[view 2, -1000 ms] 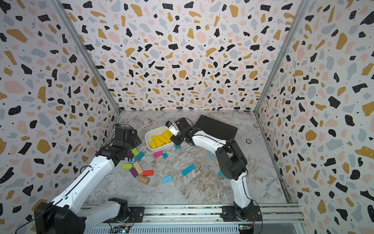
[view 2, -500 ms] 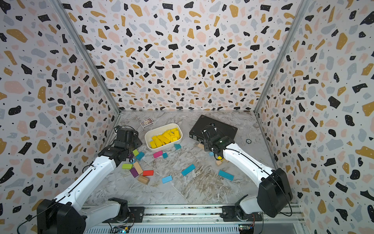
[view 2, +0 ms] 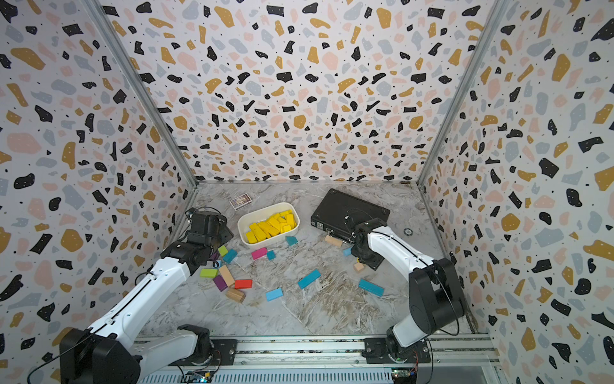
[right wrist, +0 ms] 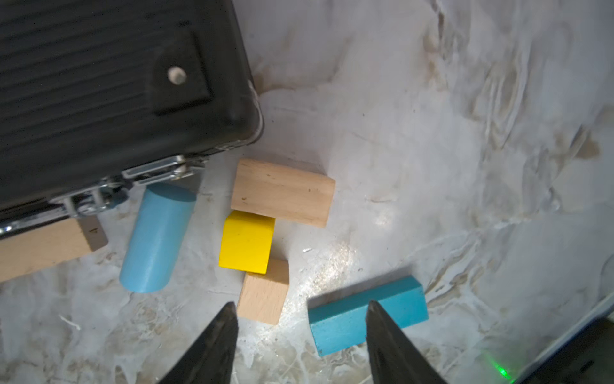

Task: Pick out the yellow building blocks
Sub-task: Pick up the building block from the center of the board.

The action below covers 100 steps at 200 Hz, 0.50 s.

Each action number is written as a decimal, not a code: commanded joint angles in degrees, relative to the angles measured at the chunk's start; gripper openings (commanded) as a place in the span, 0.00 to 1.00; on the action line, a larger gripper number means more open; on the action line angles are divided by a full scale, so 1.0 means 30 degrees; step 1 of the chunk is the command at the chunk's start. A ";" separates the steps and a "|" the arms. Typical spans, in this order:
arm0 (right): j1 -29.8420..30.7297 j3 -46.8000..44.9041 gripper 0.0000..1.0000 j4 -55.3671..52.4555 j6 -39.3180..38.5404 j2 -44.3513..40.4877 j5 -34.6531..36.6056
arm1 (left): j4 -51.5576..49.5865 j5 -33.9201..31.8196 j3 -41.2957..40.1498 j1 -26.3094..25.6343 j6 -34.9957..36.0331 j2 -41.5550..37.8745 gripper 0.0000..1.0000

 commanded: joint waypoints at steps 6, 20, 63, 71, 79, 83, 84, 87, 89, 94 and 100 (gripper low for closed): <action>-0.0310 0.0667 0.64 -0.0285 0.2947 0.0277 -0.0824 | 0.0459 -0.0212 -0.0262 0.0128 -0.0248 -0.0395 0.64; -0.0369 0.0635 0.64 0.0401 0.3212 0.0428 -0.0589 | 0.0458 -0.0242 -0.0230 0.0108 -0.0230 -0.0433 0.64; -0.0685 0.0798 0.60 0.1671 0.3625 0.1753 -0.0697 | 0.0457 -0.0271 -0.0301 0.0138 -0.0218 -0.0556 0.64; -0.0744 0.0797 0.59 0.1904 0.3669 0.1986 -0.0635 | 0.0427 -0.0280 -0.0288 0.0105 -0.0249 -0.0585 0.64; -0.0832 0.0789 0.57 0.1956 0.3919 0.2198 -0.0696 | 0.0301 -0.0301 -0.0209 0.0126 -0.0243 -0.0600 0.64; -0.0881 0.0733 0.55 0.2114 0.3966 0.2245 -0.0778 | 0.0238 -0.0328 -0.0144 0.0112 -0.0232 -0.0614 0.64; -0.0889 0.0728 0.55 0.2143 0.3967 0.2290 -0.0791 | 0.0228 -0.0329 -0.0136 0.0105 -0.0231 -0.0614 0.64; -0.0897 0.0687 0.54 0.2312 0.3969 0.2324 -0.0839 | 0.0205 -0.0330 -0.0122 0.0107 -0.0218 -0.0615 0.64; -0.0912 0.0663 0.54 0.2384 0.3969 0.2376 -0.0872 | 0.0200 -0.0330 -0.0112 0.0116 -0.0197 -0.0615 0.64; -0.0927 0.0614 0.53 0.2556 0.3990 0.2465 -0.0914 | 0.0175 -0.0358 -0.0083 0.0114 -0.0193 -0.0643 0.65; -0.0927 0.0566 0.51 0.2743 0.4011 0.2563 -0.0922 | 0.0189 -0.0387 -0.0071 0.0103 -0.0199 -0.0666 0.64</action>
